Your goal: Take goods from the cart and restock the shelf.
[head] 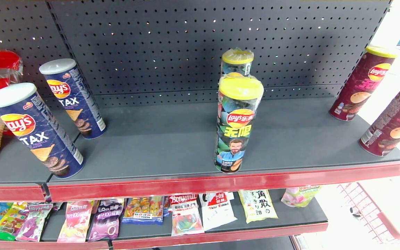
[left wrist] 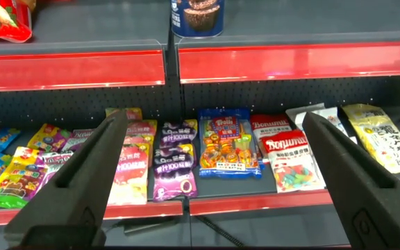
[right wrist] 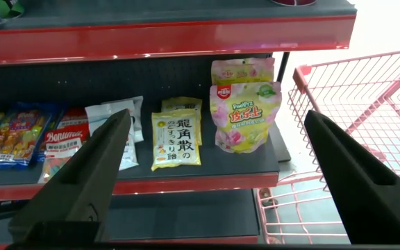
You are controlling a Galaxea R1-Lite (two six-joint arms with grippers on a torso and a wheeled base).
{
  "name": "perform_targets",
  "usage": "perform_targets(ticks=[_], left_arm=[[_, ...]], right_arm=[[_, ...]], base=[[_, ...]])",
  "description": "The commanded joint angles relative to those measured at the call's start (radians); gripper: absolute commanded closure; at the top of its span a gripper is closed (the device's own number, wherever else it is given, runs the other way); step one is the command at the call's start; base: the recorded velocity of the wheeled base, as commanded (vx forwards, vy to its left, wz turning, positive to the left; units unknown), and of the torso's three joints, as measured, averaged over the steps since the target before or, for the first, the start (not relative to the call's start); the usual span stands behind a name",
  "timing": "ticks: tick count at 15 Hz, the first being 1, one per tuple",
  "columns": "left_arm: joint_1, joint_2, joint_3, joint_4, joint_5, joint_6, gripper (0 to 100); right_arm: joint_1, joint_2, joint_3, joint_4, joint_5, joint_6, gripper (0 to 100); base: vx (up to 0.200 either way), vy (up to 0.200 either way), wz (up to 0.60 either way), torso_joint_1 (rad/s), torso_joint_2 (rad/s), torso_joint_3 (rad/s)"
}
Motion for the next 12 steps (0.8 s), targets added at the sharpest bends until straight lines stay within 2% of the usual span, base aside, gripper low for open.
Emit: perform_targets(ticks=[1,12], left_arm=[[0.001,0.001,-0.001,0.0,-0.001,0.0,0],[0.001,0.001,-0.001,0.0,-0.003,0.004,0]], right_arm=[[0.001,-0.001,0.0,0.0,0.0,0.0,0],[0.001,-0.001,0.0,0.0,0.001,0.003,0]], base=[[0.0,0.0,0.0,0.0,0.0,0.0],[0.0,0.0,0.0,0.0,0.0,0.0]])
